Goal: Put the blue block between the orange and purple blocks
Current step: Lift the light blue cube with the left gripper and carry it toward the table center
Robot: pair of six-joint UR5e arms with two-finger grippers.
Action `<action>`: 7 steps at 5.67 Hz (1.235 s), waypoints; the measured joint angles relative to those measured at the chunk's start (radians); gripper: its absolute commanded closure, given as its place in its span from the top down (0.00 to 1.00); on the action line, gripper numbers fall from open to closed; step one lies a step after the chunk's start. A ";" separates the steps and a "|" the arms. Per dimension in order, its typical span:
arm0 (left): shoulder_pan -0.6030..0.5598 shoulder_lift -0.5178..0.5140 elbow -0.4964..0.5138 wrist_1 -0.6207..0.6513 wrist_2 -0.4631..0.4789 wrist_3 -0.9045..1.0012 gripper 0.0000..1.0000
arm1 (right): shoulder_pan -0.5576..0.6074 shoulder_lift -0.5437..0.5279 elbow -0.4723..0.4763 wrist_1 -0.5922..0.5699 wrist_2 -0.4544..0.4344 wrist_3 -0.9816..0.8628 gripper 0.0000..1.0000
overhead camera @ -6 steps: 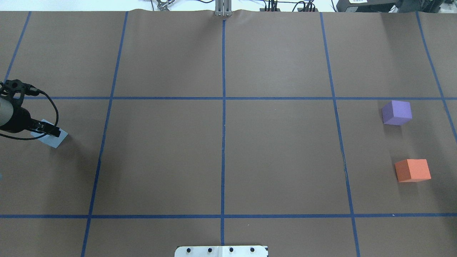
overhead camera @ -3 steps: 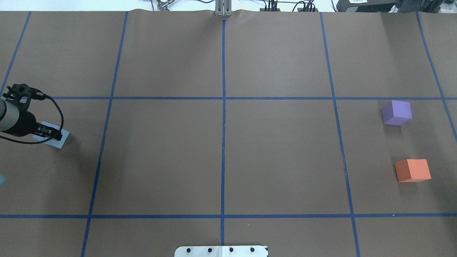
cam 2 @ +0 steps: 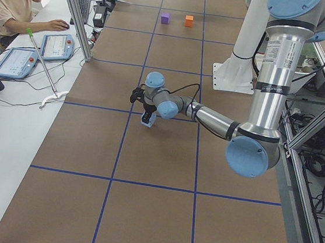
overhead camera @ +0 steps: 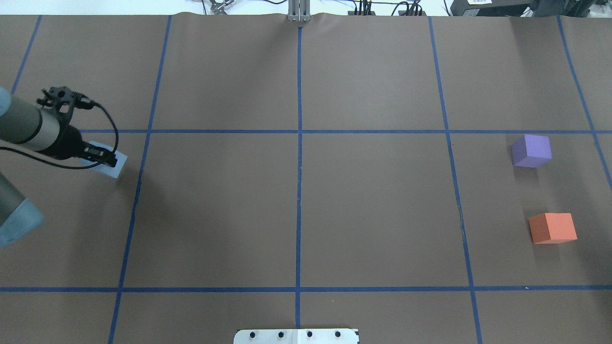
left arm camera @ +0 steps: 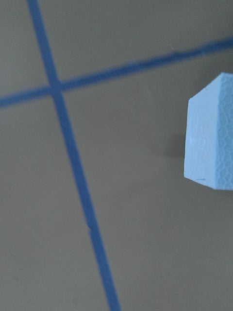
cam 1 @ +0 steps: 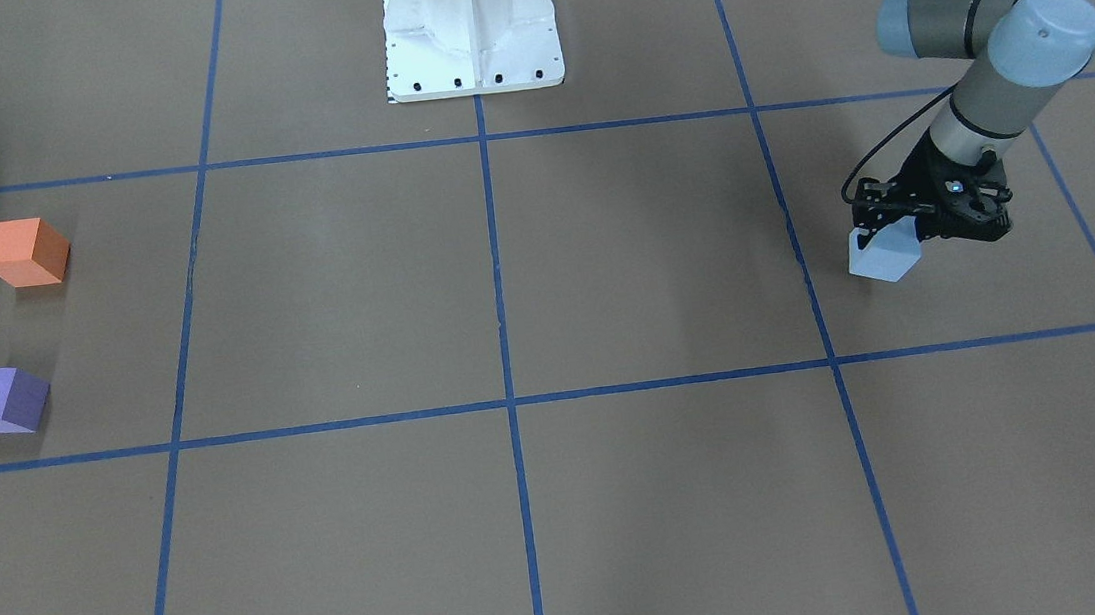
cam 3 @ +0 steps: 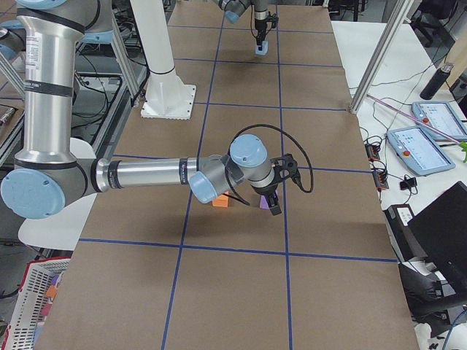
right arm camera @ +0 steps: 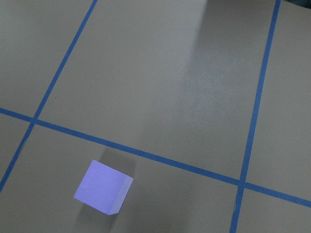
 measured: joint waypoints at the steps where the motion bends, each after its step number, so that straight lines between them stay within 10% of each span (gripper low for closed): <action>1: 0.036 -0.156 -0.006 0.154 0.003 -0.090 0.11 | -0.003 0.001 0.000 -0.001 0.000 0.002 1.00; 3: 0.203 -0.460 0.057 0.336 0.041 -0.357 0.15 | -0.015 0.006 0.000 -0.002 -0.001 0.007 1.00; 6: 0.337 -0.704 0.311 0.343 0.161 -0.547 1.00 | -0.030 0.012 0.001 -0.001 -0.001 0.044 1.00; 7: 0.346 -0.714 0.336 0.336 0.167 -0.553 1.00 | -0.033 0.013 0.002 0.000 -0.001 0.046 1.00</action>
